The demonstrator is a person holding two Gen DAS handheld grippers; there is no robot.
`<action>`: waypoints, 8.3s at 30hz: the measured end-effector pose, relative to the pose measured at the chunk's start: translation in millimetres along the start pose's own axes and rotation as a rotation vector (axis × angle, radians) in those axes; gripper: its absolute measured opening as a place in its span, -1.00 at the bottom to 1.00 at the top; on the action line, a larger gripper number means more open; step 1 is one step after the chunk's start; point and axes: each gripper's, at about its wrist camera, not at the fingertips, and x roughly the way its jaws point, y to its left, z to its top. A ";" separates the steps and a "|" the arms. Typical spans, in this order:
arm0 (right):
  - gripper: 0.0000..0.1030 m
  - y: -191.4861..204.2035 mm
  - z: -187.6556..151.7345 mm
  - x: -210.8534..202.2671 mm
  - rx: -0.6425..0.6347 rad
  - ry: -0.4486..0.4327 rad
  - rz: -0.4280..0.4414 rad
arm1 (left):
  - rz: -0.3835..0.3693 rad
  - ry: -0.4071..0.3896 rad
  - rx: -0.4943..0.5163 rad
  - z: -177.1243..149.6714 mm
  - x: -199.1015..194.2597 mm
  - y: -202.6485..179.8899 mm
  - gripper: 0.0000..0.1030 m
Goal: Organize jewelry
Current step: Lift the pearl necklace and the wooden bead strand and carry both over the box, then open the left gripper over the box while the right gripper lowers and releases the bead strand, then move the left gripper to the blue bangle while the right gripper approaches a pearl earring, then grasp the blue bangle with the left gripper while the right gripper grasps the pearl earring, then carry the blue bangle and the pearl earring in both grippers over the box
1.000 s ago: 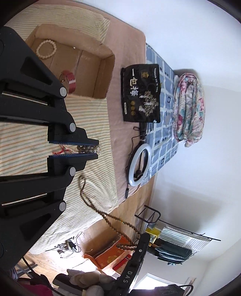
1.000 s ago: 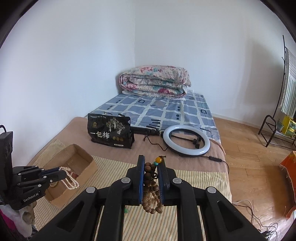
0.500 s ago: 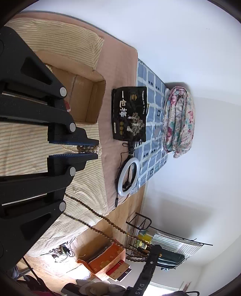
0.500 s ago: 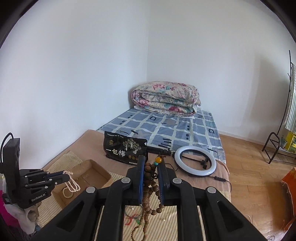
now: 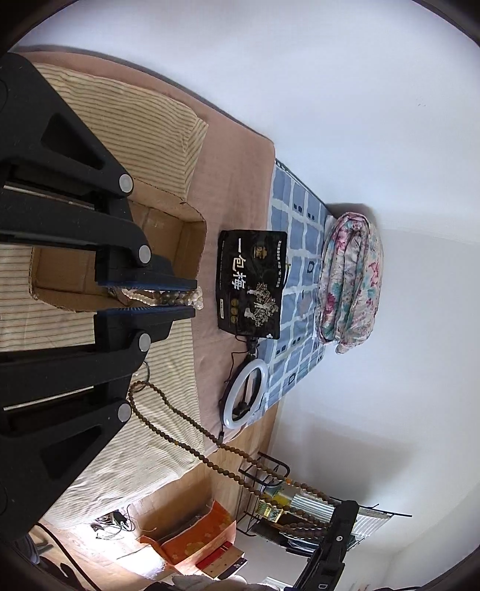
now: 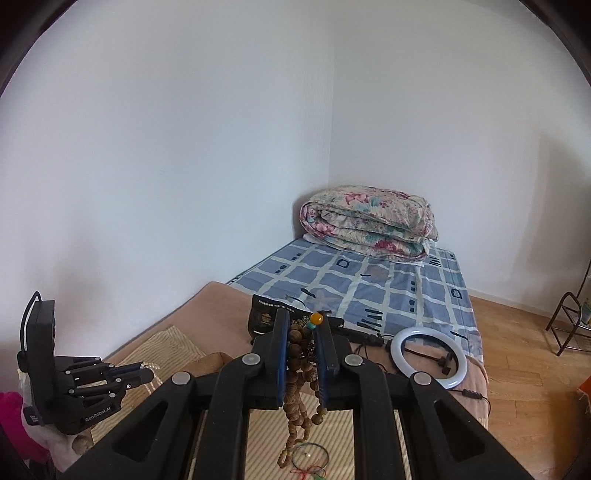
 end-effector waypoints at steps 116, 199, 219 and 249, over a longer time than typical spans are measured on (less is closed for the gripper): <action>0.99 -107.7 -180.6 25.3 0.242 0.213 -0.170 | -0.143 0.224 0.101 -56.2 91.1 -93.7 -0.35; 0.13 -173.4 -306.5 119.0 0.235 0.532 -0.058 | 0.127 0.455 0.062 -122.9 291.1 -160.1 0.53; -0.88 -145.9 -303.9 149.4 0.166 0.556 -0.012 | 0.077 0.431 0.064 -121.8 287.6 -156.8 0.44; -0.88 -136.6 -249.7 85.6 0.162 0.403 -0.034 | 0.008 0.308 0.031 -74.0 219.4 -151.9 0.44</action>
